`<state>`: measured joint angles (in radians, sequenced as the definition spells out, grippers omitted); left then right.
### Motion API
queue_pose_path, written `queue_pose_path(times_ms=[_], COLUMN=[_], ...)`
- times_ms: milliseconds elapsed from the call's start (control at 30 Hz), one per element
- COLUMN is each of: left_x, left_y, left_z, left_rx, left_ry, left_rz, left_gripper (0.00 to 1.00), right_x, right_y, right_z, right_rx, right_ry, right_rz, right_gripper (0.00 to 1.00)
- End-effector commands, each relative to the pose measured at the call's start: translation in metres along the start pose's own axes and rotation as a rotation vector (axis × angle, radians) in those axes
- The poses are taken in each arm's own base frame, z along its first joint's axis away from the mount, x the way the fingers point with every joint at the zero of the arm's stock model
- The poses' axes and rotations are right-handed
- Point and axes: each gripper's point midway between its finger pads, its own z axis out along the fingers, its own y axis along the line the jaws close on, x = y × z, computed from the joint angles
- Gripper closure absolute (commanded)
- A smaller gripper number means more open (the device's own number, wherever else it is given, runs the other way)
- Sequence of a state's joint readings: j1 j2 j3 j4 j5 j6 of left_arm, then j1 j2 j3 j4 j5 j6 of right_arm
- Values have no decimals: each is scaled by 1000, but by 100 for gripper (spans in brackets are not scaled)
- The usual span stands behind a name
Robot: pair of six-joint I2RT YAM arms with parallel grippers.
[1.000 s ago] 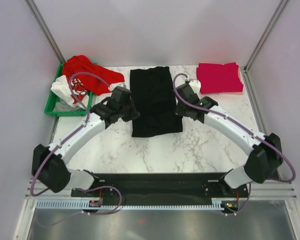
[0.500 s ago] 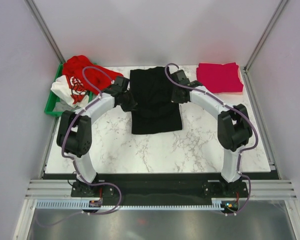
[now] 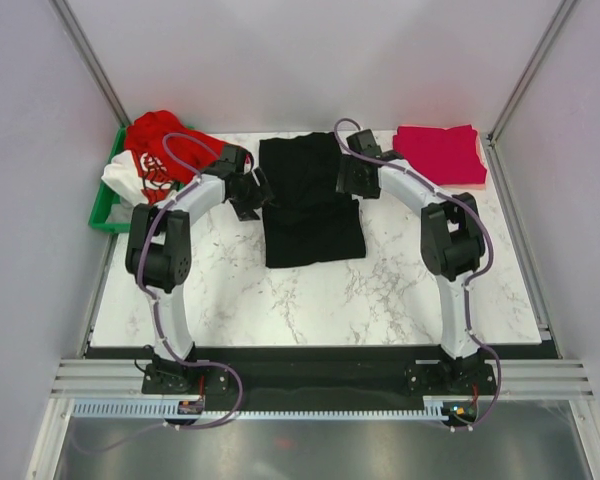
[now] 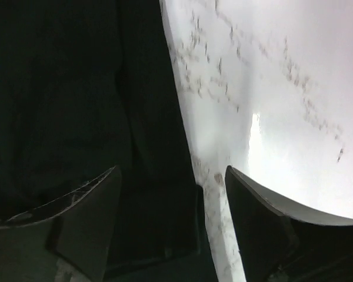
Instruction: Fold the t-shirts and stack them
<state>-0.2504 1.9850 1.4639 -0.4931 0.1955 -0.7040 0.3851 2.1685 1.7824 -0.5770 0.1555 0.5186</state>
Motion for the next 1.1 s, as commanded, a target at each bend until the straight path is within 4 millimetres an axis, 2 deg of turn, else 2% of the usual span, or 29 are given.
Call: queue_pose_path(times_ms=[0,33,67,100,133,167,200,233,267,300,333,367,400,433,467,500,533,567,600,667,700,767,800,867,900,933,1000,1033,1067], left_x=[-16,-32,-32,-39,-41,-43,-43,-37,-33,-28,-18,-10,-4,12,17,32,38,41,53,62,68,75,79,82,84,85,87,89,89], left_y=[-22,-37,-34,-42,-43,-42,-41,-38,-35,-32,-26,-23,-21,-8,-10,3,8,8,25,34,39,48,50,55,60,63,74,78,83], left_z=[-1,-14,-22,-41,-50,-61,-71,-89,-95,-101,-115,-120,-128,-126,-144,-142,-147,-165,-164,-177,-188,-197,-205,-207,-204,-203,-197,-196,-195], left_rx=[120,144,116,127,125,114,108,108,103,103,106,109,117,101,130,115,112,128,87,71,75,56,66,61,49,40,-3,-13,-30], left_ry=[58,28,35,-5,-23,-57,-76,-100,-110,-112,-121,-117,-122,-94,-121,-98,-100,-147,-133,-157,-181,-200,-227,-239,-235,-234,-231,-233,-238], left_rz=[27,48,68,84,89,95,94,91,93,98,106,123,136,141,178,187,202,244,253,267,278,292,301,326,333,350,350,350,348], left_gripper=[14,13,12,12,12,12,14,14,14,15,16,16,17,17,18,18,18,18,19,19,19,19,18,18,17,17,18,18,18], right_x=[-38,-45,-56,-58,-69,-58,-59,-66,-50,-42,-32,-6,6,35,47,59,74,83,92,97,106,103,108,102,105,94,95,75,71], right_y=[8,6,8,5,8,3,4,7,3,7,25,29,40,58,66,74,84,86,90,94,94,103,101,106,105,112,109,119,117], right_z=[-7,-12,-24,-32,-58,-62,-73,-100,-99,-107,-129,-126,-131,-136,-136,-135,-131,-125,-113,-99,-84,-77,-65,-60,-50,-50,-36,-40,-37], right_rx=[-53,-44,-48,-41,-64,-60,-72,-98,-100,-120,-178,-182,-206,-236,-250,-262,-274,-275,-268,-257,-239,-248,-228,-219,-200,-209,-168,-180,-163], right_ry=[-46,-51,-71,-78,-121,-103,-122,-167,-149,-148,-163,-124,-121,-87,-74,-58,-33,-17,11,36,66,71,90,84,93,72,86,47,54], right_rz=[-32,-33,-39,-42,-34,-28,-17,-6,-1,7,-11,-37,-52,-99,-114,-126,-140,-147,-155,-163,-173,-179,-185,-208,-218,-220,-247,-244,-250], right_gripper=[19,19,18,18,18,18,18,18,17,18,18,18,18,18,18,19,19,19,20,21,21,21,22,22,21,21,21,22,21])
